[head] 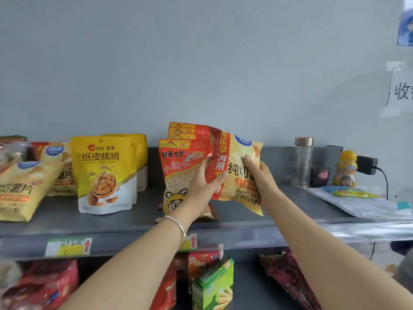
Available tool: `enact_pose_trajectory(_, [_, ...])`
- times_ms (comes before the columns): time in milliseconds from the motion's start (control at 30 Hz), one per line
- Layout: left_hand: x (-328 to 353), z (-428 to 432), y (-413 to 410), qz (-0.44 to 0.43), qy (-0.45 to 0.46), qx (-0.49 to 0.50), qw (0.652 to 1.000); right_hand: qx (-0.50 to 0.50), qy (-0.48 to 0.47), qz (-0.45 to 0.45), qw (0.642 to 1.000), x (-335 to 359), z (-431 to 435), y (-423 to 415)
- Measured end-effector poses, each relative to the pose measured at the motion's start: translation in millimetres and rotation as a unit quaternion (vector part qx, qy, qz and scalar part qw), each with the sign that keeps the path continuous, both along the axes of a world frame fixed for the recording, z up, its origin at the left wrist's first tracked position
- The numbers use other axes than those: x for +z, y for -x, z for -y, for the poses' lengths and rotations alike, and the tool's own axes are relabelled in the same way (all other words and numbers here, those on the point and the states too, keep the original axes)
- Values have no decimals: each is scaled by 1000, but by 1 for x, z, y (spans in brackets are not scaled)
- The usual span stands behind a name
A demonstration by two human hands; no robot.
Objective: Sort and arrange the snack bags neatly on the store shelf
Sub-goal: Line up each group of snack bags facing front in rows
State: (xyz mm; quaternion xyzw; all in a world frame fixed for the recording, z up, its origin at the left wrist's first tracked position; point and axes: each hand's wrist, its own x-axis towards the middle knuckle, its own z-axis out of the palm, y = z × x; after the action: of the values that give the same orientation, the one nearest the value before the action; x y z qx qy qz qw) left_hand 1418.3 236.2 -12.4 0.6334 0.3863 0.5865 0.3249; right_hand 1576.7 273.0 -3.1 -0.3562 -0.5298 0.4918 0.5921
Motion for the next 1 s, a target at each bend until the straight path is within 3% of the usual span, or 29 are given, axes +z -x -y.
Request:
enact_pose_trajectory(233, [-4, 54, 118, -49, -71, 209, 974, 146, -78, 30, 986, 6, 34, 124])
enact_pose_trajectory(533, [-23, 114, 277, -70, -71, 382, 919, 193, -132, 53, 971, -4, 69, 293])
enact_pose_trajectory(667, [-32, 132, 352, -47, -49, 419, 905, 163, -147, 89, 971, -10, 83, 361])
enact_pose_trajectory(833, [-36, 134, 455, -76, 16, 430, 899, 170, -129, 70, 975, -24, 86, 445])
enact_pose_trajectory(1000, [-44, 114, 525, -143, 94, 367, 914, 45, -128, 84, 987, -23, 86, 495])
